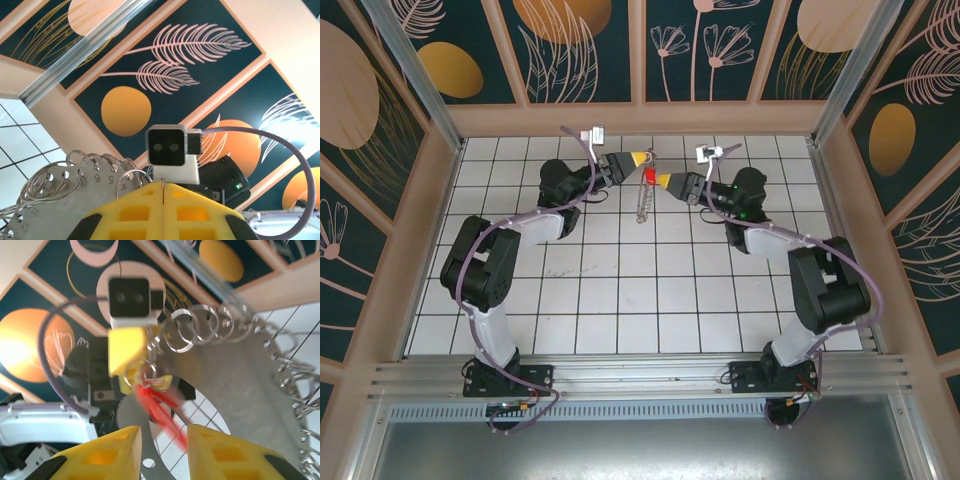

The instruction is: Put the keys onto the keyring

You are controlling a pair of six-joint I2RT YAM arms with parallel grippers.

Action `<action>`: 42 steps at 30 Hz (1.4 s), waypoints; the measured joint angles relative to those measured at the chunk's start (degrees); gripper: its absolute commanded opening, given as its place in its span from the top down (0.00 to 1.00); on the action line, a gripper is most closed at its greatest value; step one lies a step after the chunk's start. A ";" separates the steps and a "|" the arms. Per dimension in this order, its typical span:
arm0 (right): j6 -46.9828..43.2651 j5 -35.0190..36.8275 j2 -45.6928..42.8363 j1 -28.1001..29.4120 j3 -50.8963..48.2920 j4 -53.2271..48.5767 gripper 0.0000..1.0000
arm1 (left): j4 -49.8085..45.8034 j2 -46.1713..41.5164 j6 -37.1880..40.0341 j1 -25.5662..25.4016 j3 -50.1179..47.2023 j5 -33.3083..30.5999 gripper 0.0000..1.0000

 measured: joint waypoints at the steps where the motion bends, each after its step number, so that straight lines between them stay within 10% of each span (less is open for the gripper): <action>1: -0.31 1.84 -1.68 -0.04 0.00 -1.03 0.68 | 0.79 0.00 -0.76 -0.02 -0.37 -0.79 1.00; 16: 2.89 16.33 1.44 2.89 9.22 -1.77 0.68 | 3.41 -3.10 -3.63 -1.92 -3.10 -10.05 1.00; 42: 3.78 19.37 3.93 6.10 9.01 -0.76 0.66 | 3.34 -3.21 -3.13 -1.92 -3.37 -10.71 1.00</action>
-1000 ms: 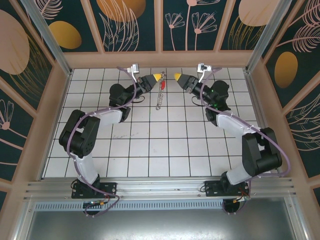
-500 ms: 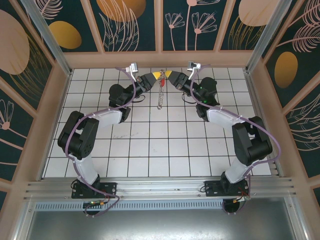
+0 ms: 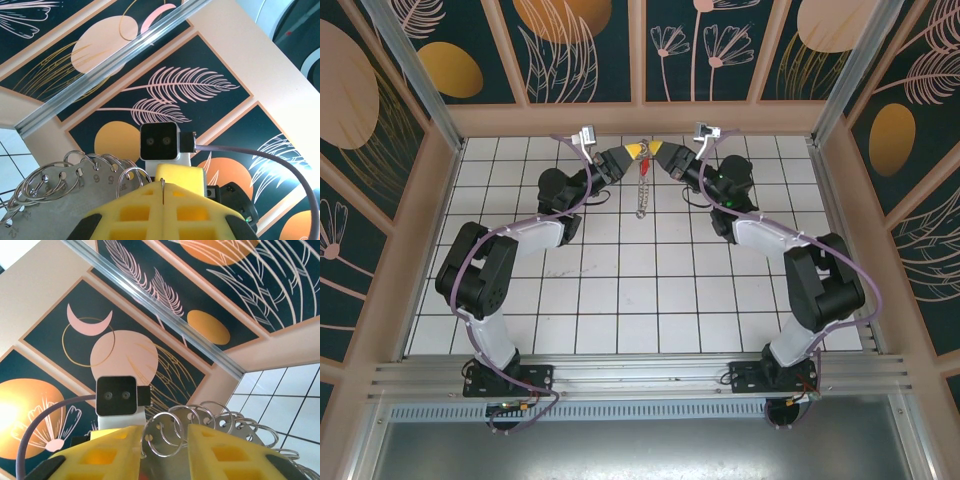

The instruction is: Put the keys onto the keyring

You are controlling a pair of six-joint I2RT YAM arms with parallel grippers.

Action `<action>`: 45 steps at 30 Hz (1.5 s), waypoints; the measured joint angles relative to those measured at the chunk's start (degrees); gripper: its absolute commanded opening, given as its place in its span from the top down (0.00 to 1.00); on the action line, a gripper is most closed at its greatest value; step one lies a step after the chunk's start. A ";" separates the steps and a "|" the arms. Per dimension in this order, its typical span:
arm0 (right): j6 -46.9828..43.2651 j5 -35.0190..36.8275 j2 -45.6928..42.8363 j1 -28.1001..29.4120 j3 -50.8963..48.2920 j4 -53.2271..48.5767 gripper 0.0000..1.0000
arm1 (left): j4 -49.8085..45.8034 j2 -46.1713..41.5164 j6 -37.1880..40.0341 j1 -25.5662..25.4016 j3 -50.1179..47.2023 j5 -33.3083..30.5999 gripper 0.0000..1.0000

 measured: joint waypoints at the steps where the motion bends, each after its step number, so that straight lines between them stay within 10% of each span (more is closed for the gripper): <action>1: -0.33 0.42 -0.63 -0.02 -0.37 -0.35 0.66 | 0.00 0.00 0.15 0.00 -0.11 0.00 1.00; 45: -4.11 -1.57 -6.21 -0.57 -7.13 -1.73 0.66 | -0.61 2.08 13.68 -2.36 -0.39 1.73 1.00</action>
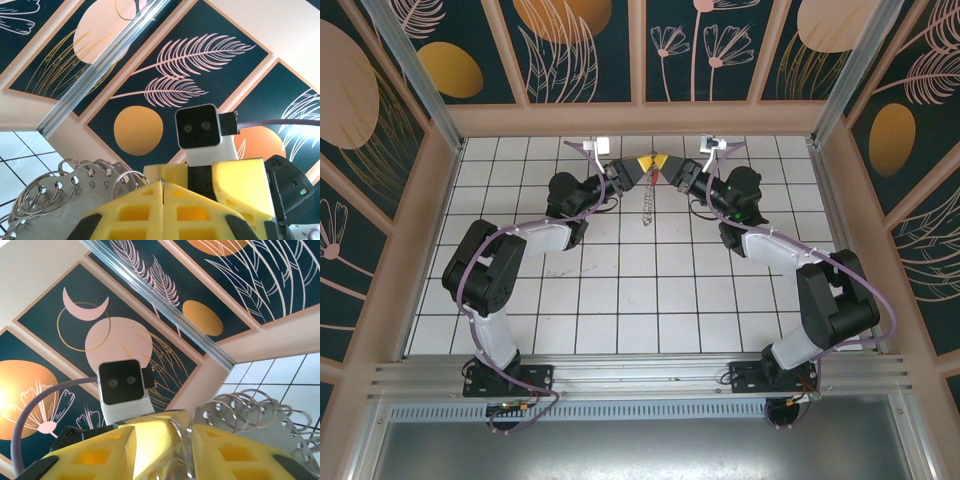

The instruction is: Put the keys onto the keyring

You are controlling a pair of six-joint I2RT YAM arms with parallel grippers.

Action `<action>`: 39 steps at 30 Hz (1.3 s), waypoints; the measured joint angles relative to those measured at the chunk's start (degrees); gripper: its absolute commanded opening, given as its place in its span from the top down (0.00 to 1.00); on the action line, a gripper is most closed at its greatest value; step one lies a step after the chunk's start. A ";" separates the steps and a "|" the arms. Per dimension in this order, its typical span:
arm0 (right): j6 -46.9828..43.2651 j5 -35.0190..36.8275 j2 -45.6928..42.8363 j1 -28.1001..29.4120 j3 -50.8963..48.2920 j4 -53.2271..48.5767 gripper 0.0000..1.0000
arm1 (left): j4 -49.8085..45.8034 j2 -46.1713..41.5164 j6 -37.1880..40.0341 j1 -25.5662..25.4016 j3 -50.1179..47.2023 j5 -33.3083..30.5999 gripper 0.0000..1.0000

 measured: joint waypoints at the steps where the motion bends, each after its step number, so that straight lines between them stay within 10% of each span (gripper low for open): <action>1: 0.02 -0.02 0.04 -0.11 -0.13 0.00 0.66 | 0.11 0.00 0.00 0.00 0.00 -0.02 1.00; 39: 1.68 -3.04 4.72 -0.57 2.58 3.85 1.00 | 0.74 0.33 -1.53 0.20 0.31 -0.50 0.98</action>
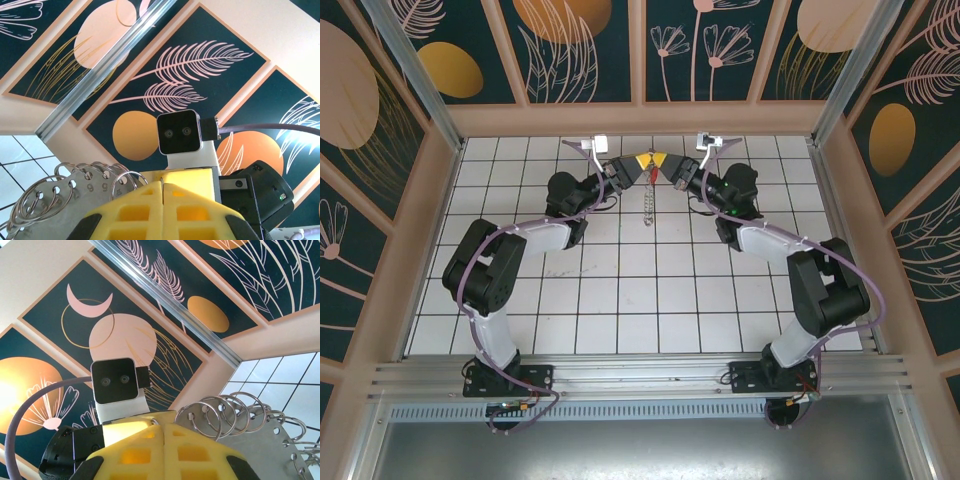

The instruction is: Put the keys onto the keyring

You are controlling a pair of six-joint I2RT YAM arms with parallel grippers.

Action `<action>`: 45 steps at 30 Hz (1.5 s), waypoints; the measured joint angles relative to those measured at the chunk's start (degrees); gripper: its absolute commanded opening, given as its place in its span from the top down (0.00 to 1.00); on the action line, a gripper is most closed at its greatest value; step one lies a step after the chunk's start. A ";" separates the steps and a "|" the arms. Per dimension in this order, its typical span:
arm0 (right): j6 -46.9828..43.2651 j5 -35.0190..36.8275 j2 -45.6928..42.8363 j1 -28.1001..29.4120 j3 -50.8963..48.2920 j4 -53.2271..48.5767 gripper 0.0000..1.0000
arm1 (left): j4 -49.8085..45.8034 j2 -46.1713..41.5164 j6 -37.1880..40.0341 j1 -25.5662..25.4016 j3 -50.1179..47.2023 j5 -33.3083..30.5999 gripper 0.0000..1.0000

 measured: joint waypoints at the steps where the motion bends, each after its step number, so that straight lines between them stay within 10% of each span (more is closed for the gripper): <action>1: -0.02 -0.09 0.00 -0.09 0.00 0.00 1.00 | -0.02 0.02 0.00 0.00 0.00 0.02 0.92; 14: -0.22 -7.48 0.00 -6.21 0.00 -0.90 1.00 | -8.66 -2.05 5.97 1.03 2.82 2.51 0.58; 28: -12.72 -20.70 0.00 -7.52 9.01 -18.64 1.00 | -27.23 -3.54 15.96 3.04 13.97 13.31 0.64; 45: -14.19 -22.36 0.00 -7.52 9.25 -21.59 1.00 | -25.03 -0.26 11.56 3.04 12.98 18.71 0.68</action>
